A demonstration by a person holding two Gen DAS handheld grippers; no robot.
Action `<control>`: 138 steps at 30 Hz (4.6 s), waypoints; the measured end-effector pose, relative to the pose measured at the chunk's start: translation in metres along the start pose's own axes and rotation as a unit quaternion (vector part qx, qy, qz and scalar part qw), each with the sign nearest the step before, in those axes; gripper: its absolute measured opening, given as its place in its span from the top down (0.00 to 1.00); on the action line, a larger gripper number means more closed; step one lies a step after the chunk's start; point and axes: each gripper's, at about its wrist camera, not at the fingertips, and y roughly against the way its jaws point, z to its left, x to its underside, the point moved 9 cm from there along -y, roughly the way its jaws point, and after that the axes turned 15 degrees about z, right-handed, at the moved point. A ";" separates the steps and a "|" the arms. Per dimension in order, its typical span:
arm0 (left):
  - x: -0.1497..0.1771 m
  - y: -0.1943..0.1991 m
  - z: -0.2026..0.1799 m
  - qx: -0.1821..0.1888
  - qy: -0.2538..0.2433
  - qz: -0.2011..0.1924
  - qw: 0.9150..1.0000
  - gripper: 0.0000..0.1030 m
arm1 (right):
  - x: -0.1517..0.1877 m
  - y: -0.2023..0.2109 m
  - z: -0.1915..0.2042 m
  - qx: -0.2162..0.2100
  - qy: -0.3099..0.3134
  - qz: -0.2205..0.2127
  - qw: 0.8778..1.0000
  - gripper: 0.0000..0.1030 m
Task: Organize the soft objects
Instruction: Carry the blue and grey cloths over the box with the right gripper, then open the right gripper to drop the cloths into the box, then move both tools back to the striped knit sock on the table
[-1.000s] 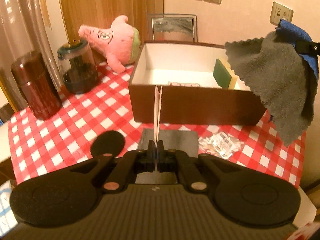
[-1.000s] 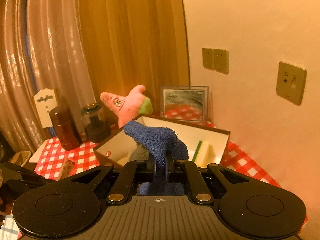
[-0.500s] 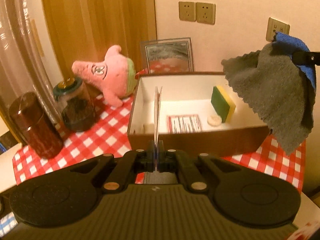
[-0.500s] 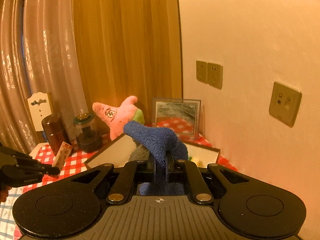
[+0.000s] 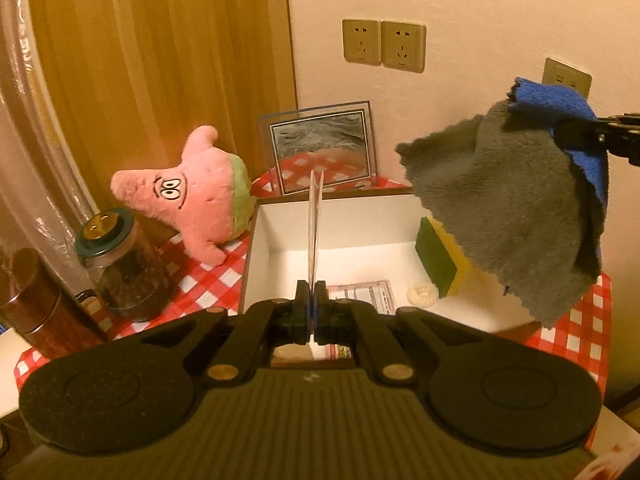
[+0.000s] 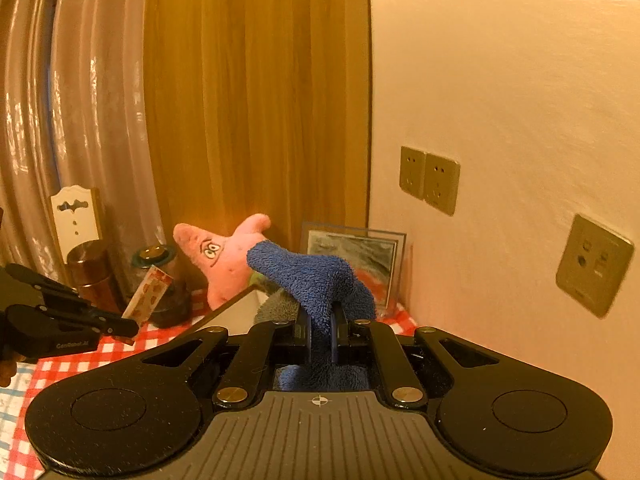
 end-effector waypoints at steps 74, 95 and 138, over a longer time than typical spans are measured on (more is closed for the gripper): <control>-0.033 -0.123 0.003 0.013 0.023 0.097 0.995 0.60 | 0.038 -0.146 -0.024 -0.045 -0.046 0.124 0.990 0.29; 0.014 -0.050 -0.002 0.016 0.035 0.069 0.997 0.60 | 0.074 -0.078 -0.013 -0.053 -0.080 0.123 0.988 0.29; 0.241 -0.001 0.011 0.021 0.128 0.167 0.977 0.59 | 0.225 -0.050 0.124 -0.143 -0.084 0.254 0.953 0.29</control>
